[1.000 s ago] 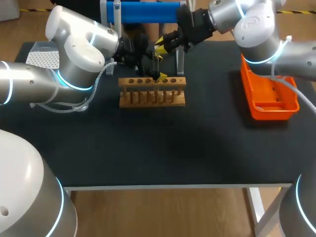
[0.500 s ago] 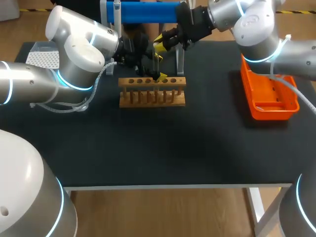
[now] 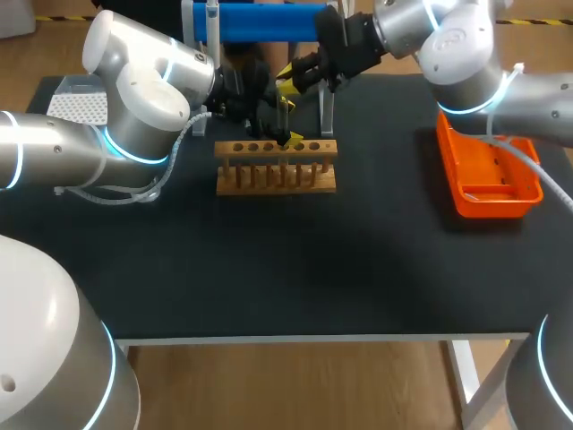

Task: Invert the test tube, pick up the pipette, mount the tip to pipette, aspirate from beaker and dispense into the tube, eject the tip, return the pipette, and cap with the stopper.

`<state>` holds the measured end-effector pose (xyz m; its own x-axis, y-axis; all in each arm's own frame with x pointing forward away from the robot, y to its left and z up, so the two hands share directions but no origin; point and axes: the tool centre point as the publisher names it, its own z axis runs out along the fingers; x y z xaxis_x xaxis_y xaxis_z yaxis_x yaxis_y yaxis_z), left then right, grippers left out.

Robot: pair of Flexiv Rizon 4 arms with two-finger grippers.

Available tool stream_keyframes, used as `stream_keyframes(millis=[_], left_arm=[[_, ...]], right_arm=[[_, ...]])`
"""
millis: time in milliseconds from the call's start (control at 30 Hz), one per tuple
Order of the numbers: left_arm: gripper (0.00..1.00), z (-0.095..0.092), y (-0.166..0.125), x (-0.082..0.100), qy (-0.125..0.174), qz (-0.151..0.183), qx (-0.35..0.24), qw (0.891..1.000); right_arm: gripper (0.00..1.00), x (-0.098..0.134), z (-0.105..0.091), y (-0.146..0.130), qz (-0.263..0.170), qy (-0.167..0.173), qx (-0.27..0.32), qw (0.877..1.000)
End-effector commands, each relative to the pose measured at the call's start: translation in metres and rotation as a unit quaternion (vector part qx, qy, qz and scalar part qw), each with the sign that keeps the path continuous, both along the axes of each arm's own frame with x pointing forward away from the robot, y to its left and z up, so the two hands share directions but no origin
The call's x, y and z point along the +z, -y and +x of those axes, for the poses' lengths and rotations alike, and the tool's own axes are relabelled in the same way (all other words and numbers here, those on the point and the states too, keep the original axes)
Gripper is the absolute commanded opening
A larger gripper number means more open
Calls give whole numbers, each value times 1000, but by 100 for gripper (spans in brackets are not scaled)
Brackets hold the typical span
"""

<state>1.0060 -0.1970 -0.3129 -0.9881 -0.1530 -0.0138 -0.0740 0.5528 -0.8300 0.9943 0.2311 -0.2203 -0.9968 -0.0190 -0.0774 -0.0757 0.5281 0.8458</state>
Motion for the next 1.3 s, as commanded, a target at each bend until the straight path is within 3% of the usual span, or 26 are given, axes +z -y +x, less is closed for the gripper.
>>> stream_keyframes(millis=[33, 1300], left_arm=[[100, 1, 0, 0, -1, 1, -1, 1000], [100, 1, 0, 0, -1, 1, -1, 1000]], right_arm=[[0, -2, 2, -1, -1, -2, 1, 1000], [0, -5, 1, -2, -5, -2, 3, 1000]])
